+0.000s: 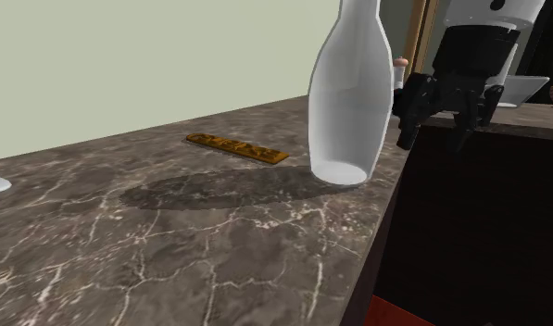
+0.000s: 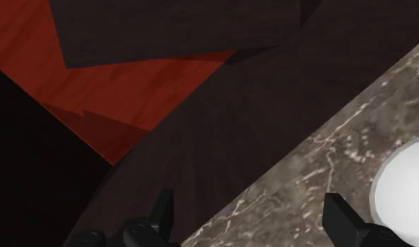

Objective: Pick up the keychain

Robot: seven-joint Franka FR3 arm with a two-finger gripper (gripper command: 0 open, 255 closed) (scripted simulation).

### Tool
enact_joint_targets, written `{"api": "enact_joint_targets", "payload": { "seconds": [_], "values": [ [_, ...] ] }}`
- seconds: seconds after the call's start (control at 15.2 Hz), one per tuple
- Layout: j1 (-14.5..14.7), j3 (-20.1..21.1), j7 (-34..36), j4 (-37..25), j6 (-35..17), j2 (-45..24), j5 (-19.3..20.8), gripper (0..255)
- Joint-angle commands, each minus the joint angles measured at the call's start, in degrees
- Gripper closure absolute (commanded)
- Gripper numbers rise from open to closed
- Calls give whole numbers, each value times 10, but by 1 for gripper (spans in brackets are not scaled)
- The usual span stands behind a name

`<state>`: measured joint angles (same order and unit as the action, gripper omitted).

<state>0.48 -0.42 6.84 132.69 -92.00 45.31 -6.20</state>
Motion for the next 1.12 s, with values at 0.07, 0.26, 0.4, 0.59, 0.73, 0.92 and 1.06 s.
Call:
{"api": "enact_joint_targets", "payload": {
  "seconds": [0.07,0.26,0.4,0.59,0.73,0.92,1.06],
  "values": [
    [6,6,-3,-15,-5,-22,-1,0],
    [23,24,-13,-63,-18,-86,-3,0],
    [34,36,-19,-98,-23,-128,-3,0],
    [49,54,-27,-153,-26,-191,1,0],
    [59,67,-30,-192,-26,-233,5,0],
    [73,86,-35,-255,-21,-295,15,0],
    [82,99,-37,-300,-15,-337,23,0]
  ]
}}
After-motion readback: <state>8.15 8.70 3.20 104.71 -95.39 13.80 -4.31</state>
